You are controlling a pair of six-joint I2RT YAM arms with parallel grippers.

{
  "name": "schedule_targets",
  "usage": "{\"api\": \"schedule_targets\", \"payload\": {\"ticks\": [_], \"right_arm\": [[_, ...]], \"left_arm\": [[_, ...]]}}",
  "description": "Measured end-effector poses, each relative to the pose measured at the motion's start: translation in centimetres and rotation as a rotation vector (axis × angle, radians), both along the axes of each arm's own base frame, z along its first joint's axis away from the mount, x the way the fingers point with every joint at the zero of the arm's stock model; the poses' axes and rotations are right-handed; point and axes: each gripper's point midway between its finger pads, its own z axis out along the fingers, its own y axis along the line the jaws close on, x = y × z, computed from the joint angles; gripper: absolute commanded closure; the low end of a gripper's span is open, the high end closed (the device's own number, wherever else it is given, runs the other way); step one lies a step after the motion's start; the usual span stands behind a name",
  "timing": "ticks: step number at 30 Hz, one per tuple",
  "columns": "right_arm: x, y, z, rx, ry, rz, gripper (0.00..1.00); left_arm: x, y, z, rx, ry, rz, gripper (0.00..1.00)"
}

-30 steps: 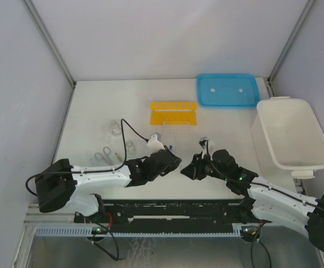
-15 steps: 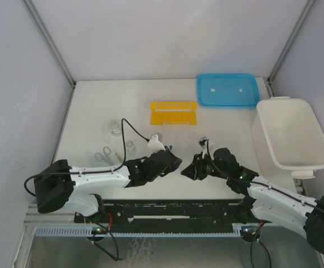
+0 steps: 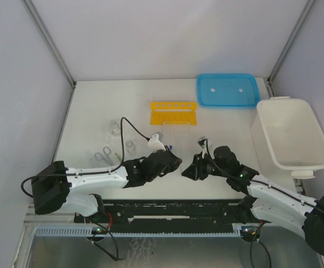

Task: Organize the chemistry lab equipment
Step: Pick up the test tube at the center of the board.

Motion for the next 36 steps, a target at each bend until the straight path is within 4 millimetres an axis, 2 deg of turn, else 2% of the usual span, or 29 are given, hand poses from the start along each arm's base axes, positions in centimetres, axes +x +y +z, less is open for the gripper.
{"api": "schedule_targets", "payload": {"ticks": [14, 28, 36], "right_arm": [[-0.2, 0.0, -0.8, -0.024, 0.033, 0.021, 0.69], [-0.5, 0.6, -0.4, 0.006, 0.03, 0.056, 0.69], [-0.7, 0.8, -0.3, 0.016, 0.031, 0.073, 0.73]], "left_arm": [[-0.8, 0.5, 0.7, 0.024, -0.024, -0.029, 0.96], [-1.2, 0.3, 0.8, 0.023, -0.025, -0.041, 0.96], [-1.3, 0.1, 1.0, 0.015, -0.029, -0.043, 0.96]]}}
